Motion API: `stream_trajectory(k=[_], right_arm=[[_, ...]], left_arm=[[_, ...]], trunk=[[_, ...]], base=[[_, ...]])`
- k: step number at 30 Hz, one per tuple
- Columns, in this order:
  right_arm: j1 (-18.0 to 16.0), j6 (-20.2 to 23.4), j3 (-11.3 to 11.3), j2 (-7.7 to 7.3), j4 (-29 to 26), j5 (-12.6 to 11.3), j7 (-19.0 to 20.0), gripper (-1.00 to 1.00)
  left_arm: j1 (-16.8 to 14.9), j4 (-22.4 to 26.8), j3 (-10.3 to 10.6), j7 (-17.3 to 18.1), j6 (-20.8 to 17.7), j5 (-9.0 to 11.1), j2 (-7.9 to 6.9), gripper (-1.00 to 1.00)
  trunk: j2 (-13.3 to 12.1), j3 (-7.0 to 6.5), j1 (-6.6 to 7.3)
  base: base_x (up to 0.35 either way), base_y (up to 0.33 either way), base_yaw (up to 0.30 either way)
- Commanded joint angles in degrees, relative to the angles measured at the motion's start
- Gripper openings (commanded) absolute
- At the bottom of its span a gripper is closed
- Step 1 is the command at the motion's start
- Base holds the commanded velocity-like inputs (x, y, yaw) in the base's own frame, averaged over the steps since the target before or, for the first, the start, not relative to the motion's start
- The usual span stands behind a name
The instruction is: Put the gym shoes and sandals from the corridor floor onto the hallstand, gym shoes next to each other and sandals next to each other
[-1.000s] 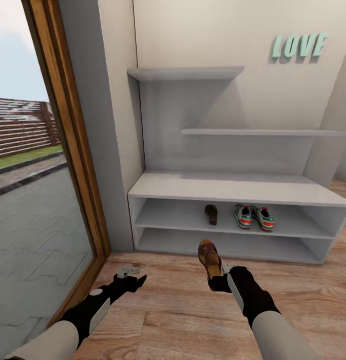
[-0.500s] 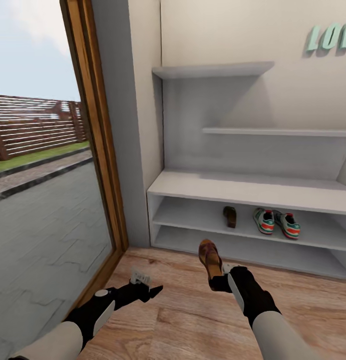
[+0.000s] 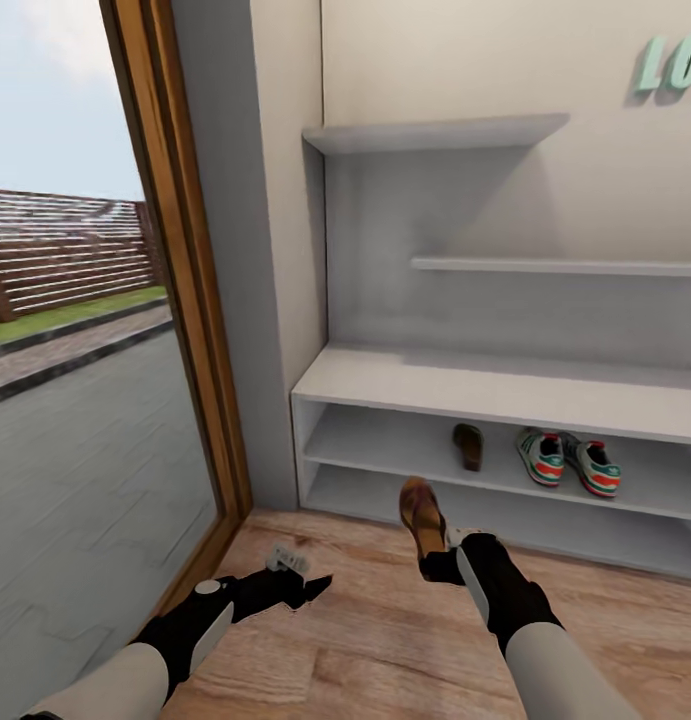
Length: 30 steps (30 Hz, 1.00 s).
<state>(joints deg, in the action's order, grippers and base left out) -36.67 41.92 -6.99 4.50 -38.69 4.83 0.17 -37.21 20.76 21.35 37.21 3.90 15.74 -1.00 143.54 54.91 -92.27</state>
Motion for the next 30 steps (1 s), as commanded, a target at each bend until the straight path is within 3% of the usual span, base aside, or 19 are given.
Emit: stream_trajectory(k=[1,13,30], right_arm=[[0.0,0.3,-0.4,0.08,0.0,0.2,0.1,-1.0],[0.0,0.2,-0.6,0.0,-0.1,-0.1,0.0,-1.0],[0.0,0.2,-0.6,-0.02,0.0,-0.1,0.1,-1.0]], left_arm=[[-0.1,0.0,0.4,0.0,0.4,0.3,0.06,1.0],[-0.1,0.0,0.4,0.0,0.4,0.3,0.49,1.0],[-0.1,-0.1,0.4,0.0,0.4,0.3,0.51,1.0]], trunk=[[0.0,0.06,-0.02],[0.0,0.06,-0.02],[0.0,0.06,-0.02]], base=[[0.345,0.0,0.0],[0.346,-0.018,0.0],[0.292,-0.21,0.0]])
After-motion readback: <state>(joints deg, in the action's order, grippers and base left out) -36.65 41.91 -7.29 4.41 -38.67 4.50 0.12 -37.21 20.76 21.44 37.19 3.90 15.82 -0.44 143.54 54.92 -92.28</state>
